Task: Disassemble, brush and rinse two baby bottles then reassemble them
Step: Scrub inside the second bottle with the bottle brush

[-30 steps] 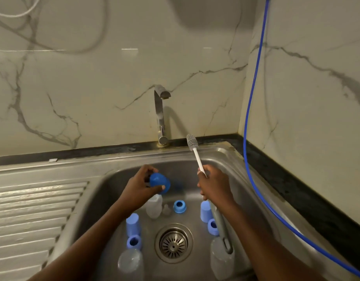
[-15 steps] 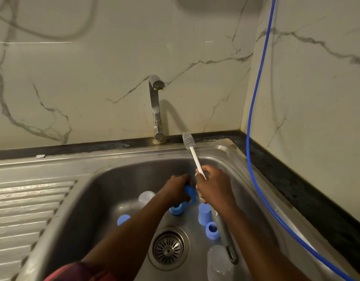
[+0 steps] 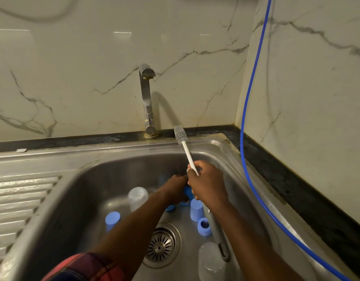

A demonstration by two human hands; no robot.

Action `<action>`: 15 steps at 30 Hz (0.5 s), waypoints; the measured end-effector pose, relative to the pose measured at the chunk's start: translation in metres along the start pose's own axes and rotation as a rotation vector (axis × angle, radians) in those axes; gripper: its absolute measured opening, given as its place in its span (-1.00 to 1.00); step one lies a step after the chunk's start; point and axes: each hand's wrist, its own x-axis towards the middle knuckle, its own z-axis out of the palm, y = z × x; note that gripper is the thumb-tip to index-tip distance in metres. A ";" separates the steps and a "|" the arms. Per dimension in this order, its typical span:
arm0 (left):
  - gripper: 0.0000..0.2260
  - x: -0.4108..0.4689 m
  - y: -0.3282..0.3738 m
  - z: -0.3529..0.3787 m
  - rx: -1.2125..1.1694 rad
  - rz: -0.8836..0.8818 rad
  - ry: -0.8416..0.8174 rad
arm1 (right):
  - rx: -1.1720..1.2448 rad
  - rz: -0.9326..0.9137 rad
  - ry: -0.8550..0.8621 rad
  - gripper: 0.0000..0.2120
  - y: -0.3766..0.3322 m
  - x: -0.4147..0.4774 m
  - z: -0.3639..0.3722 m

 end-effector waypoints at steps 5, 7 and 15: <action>-0.65 0.001 -0.001 0.004 0.059 0.013 -0.024 | 0.003 0.000 0.006 -0.85 0.000 0.000 0.000; -0.66 0.002 -0.004 0.005 0.067 0.009 -0.032 | -0.005 -0.006 0.008 -0.87 0.000 0.000 0.000; -0.42 0.002 -0.008 0.006 0.085 0.059 -0.054 | -0.010 -0.019 -0.003 -0.86 0.001 -0.001 -0.001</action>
